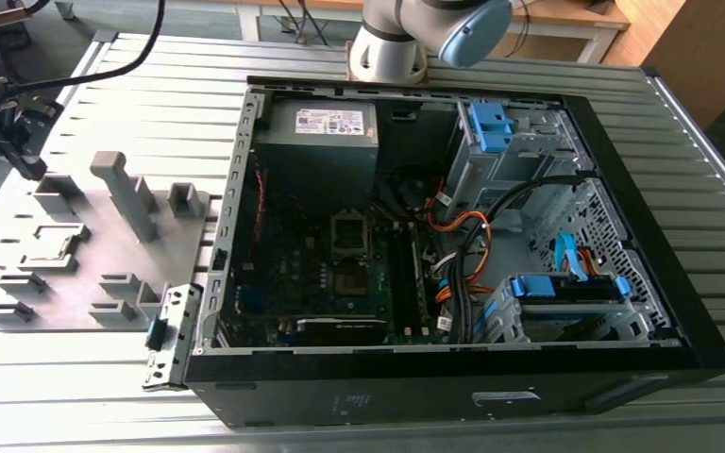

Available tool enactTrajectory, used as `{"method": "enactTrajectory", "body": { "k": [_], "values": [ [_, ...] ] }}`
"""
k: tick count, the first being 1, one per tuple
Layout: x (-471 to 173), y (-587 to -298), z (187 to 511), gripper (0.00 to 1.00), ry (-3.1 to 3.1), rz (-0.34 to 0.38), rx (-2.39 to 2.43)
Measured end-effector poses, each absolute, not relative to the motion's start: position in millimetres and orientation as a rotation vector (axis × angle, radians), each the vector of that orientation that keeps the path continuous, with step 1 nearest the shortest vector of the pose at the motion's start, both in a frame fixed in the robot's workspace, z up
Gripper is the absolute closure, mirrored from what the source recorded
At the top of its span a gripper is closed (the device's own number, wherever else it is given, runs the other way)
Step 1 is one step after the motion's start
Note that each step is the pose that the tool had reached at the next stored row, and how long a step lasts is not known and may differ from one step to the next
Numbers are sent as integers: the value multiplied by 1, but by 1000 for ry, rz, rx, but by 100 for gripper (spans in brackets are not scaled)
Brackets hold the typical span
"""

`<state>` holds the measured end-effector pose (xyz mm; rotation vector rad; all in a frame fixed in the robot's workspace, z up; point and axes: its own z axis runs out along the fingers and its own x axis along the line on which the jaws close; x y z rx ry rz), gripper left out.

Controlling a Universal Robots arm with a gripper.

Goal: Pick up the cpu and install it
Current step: 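Pick up the cpu and move it towards the insertion slot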

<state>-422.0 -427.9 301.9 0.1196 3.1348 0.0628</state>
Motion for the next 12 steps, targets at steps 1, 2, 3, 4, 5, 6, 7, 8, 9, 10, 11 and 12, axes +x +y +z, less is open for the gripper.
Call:
{"method": "enactTrajectory", "body": {
  "k": [1,2,3,4,5,6,7,8,9,10,11,12],
  "values": [
    [-423,-428,300,89,3135,63,120],
    [-424,-428,299,89,3135,63,119],
    [-425,-429,298,89,3135,63,119],
    [-425,-429,297,89,3135,63,119],
    [-426,-429,295,89,3135,63,120],
    [-427,-430,294,89,3135,63,120],
    [-428,-430,293,89,3135,63,120],
    [-429,-430,292,89,3135,63,120],
    [-431,-430,291,89,3135,63,120],
    [-432,-430,290,89,3135,63,120],
    [-433,-430,289,89,3135,63,120],
    [-433,-430,288,89,3135,63,120]
  ]
}}
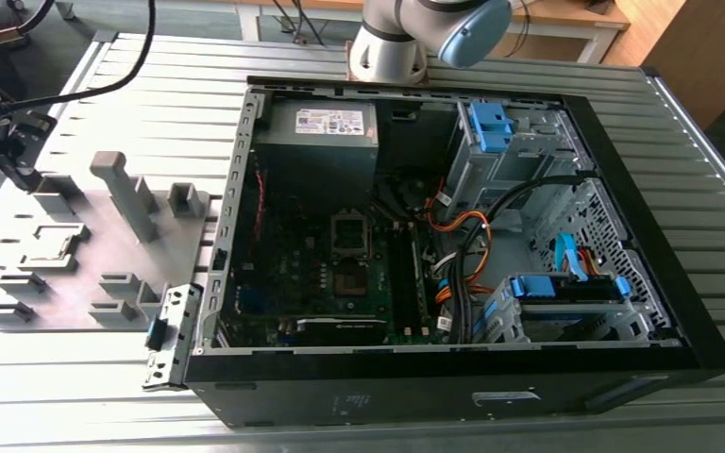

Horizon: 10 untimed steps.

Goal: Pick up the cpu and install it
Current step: 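Pick up the cpu and move it towards the insertion slot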

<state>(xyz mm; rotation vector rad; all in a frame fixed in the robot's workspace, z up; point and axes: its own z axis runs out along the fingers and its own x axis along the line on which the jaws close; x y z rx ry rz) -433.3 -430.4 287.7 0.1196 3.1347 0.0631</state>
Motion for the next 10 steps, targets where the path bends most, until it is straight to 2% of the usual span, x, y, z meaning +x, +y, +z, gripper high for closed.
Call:
{"method": "enactTrajectory", "body": {
  "k": [10],
  "values": [
    [-435,-430,286,89,3135,63,120]
  ]
}}
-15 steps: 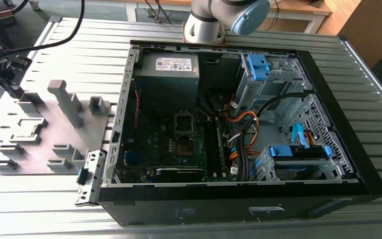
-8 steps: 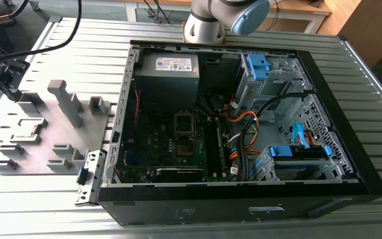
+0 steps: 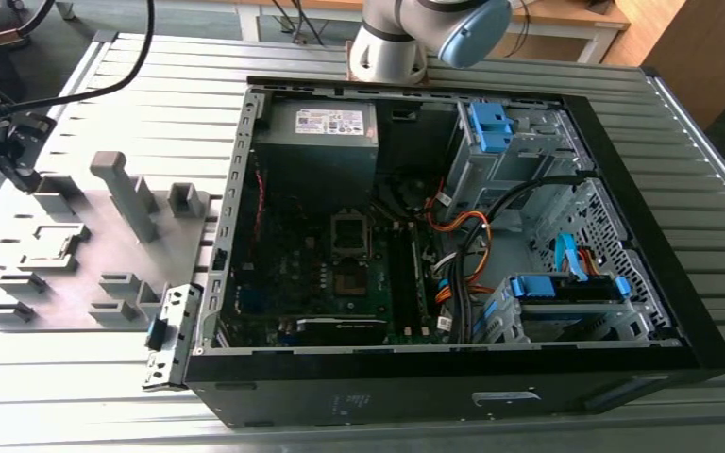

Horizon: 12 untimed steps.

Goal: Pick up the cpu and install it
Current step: 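Pick up the cpu and move it towards the insertion slot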

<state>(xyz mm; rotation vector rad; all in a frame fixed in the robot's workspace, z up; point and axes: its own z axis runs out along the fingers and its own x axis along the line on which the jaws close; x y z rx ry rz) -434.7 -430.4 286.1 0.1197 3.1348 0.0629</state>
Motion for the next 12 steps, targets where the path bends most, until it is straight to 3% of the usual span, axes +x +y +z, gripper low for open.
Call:
{"method": "enactTrajectory", "body": {
  "k": [12],
  "values": [
    [-443,-430,280,89,3135,63,120]
  ]
}}
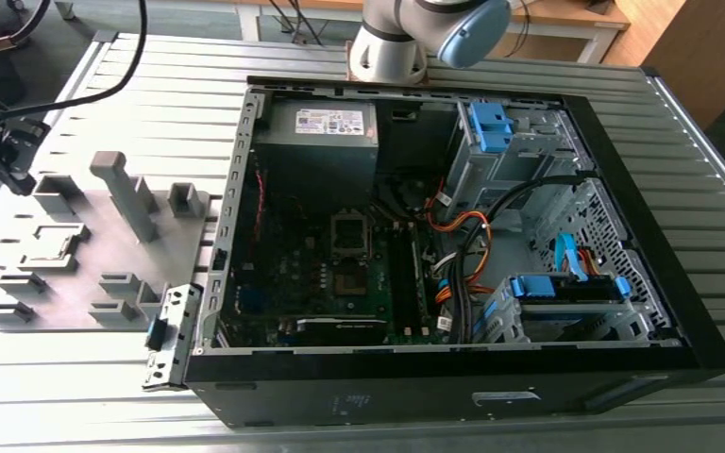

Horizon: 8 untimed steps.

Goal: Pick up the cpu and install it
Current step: 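Pick up the cpu and move it towards the insertion slot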

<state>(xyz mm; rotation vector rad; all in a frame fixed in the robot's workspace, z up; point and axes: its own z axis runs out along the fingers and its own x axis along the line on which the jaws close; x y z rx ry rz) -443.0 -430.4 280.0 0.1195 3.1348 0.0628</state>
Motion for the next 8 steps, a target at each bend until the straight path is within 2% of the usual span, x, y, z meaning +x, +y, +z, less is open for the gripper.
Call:
{"method": "enactTrajectory", "body": {
  "k": [8],
  "values": [
    [-452,-432,272,89,3135,63,119]
  ]
}}
